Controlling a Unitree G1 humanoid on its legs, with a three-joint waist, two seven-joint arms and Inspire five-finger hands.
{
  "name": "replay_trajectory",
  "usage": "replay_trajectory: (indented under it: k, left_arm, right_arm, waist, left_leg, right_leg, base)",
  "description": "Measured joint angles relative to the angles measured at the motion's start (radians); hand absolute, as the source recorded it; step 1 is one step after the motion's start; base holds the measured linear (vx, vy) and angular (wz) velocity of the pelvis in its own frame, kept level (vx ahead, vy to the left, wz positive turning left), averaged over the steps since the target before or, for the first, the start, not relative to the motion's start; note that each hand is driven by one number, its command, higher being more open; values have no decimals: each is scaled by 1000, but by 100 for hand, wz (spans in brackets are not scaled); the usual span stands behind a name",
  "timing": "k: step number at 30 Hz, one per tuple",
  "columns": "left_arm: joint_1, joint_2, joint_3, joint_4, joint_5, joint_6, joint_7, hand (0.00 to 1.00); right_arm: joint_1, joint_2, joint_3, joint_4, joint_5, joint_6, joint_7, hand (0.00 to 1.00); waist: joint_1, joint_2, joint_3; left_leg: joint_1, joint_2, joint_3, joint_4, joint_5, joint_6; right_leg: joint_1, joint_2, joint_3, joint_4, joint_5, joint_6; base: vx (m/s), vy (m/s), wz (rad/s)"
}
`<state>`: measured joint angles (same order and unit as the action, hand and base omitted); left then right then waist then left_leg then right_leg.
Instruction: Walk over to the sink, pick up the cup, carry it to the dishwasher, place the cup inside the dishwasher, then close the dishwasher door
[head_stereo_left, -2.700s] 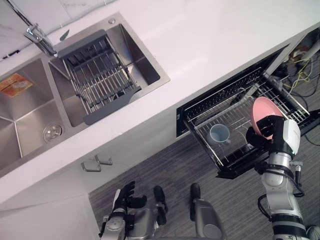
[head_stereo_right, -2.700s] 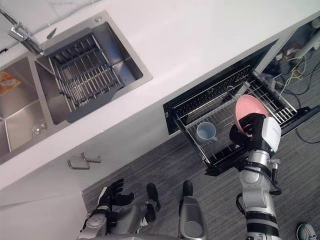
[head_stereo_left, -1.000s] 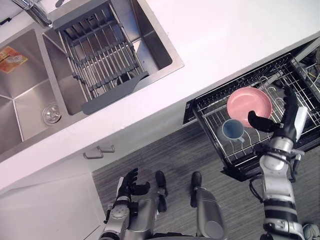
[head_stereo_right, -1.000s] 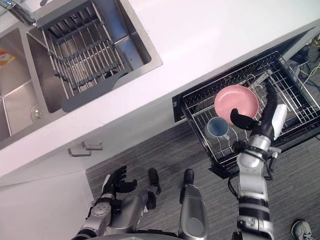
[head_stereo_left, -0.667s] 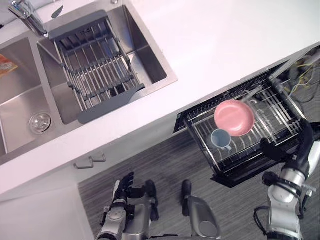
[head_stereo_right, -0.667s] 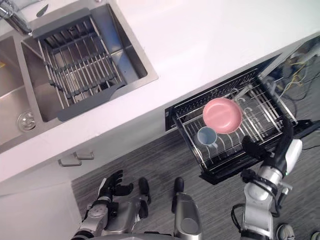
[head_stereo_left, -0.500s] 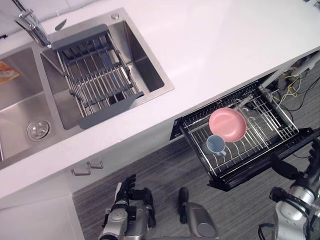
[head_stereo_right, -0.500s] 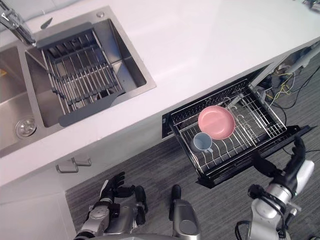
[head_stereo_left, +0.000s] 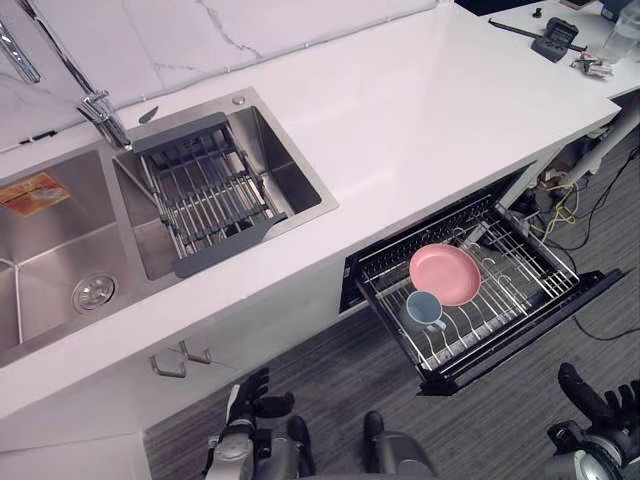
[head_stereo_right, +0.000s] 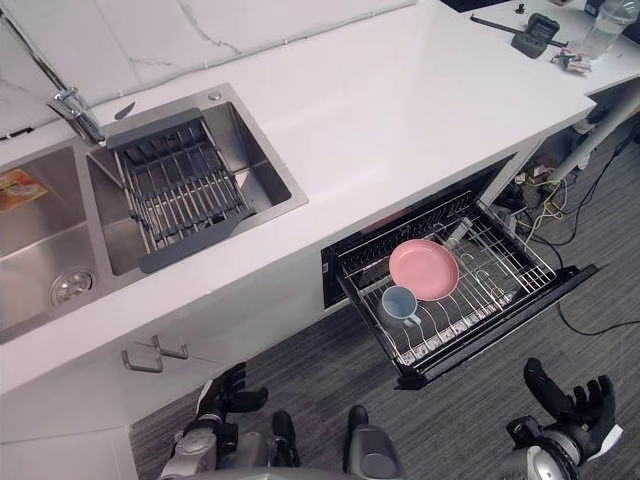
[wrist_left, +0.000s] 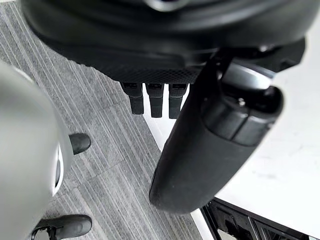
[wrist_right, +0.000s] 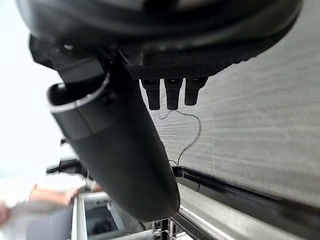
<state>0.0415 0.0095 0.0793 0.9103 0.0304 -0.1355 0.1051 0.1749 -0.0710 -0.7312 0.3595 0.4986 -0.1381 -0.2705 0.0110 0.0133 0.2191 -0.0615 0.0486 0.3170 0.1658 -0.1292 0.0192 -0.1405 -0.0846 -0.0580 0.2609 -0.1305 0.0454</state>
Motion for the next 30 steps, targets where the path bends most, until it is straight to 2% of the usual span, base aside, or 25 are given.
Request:
replay_trajectory:
  k: [5, 10, 13, 24, 30]
  left_arm:
    - [4, -2, 1, 1, -1, 0, -9, 90]
    - [2, -1, -3, 1, -1, -1, -25, 90]
    - [-3, -1, -14, -2, -1, -4, -30, 90]
    - [-2, 15, -36, 1, 4, -4, -39, 90]
    - [-2, 22, -49, 3, 33, -5, -38, 90]
  right_arm:
    - [-58, 0, 7, 84, 136, -11, 54, 90]
    - [-92, 5, 91, 107, 225, -22, 105, 90]
    - [-100, 6, 146, 104, 228, -26, 128, 90]
    - [-104, 8, 259, 78, 228, -78, 117, 90]
    - [-108, -2, 379, 43, 266, -97, 117, 90]
  waist:
    - [2, 12, -7]
    - [11, 17, -6]
    - [30, 22, -4]
    - [29, 30, 7]
    - [27, 31, 7]
  left_leg:
    - [-16, 1, 0, 7, 0, 0]
    - [-25, 0, -5, 6, 0, -1]
    - [-28, -2, -9, 5, 1, -1]
    - [-33, -19, -31, -24, 10, -3]
    - [-34, -28, -65, -62, 41, -8]
  right_leg:
    - [-22, -2, -1, 19, -8, -1]
    - [-28, -3, -7, 21, -9, -1]
    - [-29, -6, -12, 20, -11, 1]
    - [-32, -19, -35, 18, -19, 5]
    - [-32, -23, -59, 9, -19, 5]
  base:
    - [-8, -4, 0]
    - [6, -3, 1]
    - [25, 3, 5]
    - [10, 9, 6]
    - [7, -8, 14]
